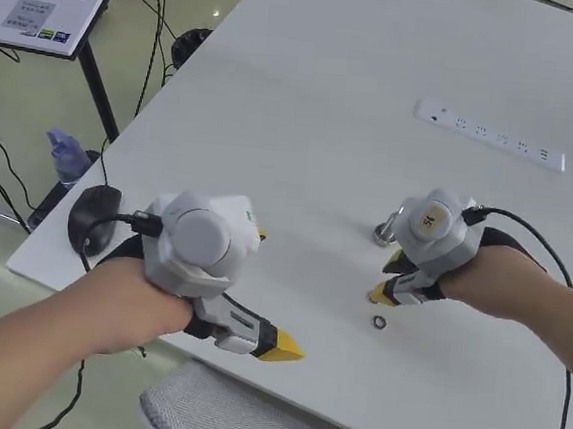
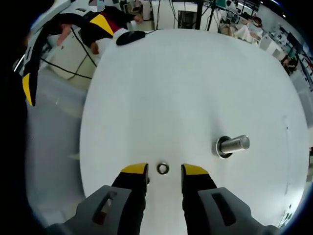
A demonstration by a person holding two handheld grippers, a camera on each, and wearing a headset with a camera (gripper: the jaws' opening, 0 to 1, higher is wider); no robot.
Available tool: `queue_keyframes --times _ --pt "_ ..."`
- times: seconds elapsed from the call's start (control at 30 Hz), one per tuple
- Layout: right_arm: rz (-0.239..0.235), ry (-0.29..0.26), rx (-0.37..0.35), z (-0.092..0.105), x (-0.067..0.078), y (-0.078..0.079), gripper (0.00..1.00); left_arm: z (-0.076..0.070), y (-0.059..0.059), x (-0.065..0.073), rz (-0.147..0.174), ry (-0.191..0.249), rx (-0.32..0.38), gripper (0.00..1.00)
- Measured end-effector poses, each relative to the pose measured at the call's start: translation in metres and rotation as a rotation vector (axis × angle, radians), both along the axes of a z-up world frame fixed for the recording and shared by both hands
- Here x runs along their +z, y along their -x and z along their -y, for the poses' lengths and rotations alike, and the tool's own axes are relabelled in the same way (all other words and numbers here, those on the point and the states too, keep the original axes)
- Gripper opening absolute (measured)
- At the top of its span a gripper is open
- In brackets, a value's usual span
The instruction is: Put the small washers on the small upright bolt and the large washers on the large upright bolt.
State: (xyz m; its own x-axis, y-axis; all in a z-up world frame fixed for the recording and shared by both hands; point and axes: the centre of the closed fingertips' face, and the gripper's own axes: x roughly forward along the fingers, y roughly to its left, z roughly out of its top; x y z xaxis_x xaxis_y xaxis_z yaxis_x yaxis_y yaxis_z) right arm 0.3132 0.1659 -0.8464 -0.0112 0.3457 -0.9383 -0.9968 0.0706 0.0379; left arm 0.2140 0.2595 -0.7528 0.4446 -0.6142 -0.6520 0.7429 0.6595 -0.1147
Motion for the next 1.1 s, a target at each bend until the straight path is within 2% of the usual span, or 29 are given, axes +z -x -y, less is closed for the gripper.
queue_keyframes --times 0.23,0.37,0.7,0.83,1.1 --pt "0.008 0.022 -0.012 0.007 -0.019 -0.002 0.28 0.000 -0.002 0.004 0.005 0.007 0.000 0.95" --pt "0.015 0.040 -0.015 0.011 -0.029 -0.003 0.28 0.000 -0.001 0.002 0.006 -0.003 -0.005 0.96" --pt "0.049 0.037 -0.020 0.011 -0.030 -0.005 0.26 -0.002 0.002 0.000 -0.007 0.004 0.001 0.96" --pt "0.059 0.031 0.006 0.011 -0.031 0.002 0.22 -0.001 0.001 0.001 -0.006 0.025 0.014 0.98" --pt "0.055 0.064 0.008 0.011 -0.032 0.002 0.17 -0.001 0.000 0.001 -0.005 0.026 0.020 1.00"
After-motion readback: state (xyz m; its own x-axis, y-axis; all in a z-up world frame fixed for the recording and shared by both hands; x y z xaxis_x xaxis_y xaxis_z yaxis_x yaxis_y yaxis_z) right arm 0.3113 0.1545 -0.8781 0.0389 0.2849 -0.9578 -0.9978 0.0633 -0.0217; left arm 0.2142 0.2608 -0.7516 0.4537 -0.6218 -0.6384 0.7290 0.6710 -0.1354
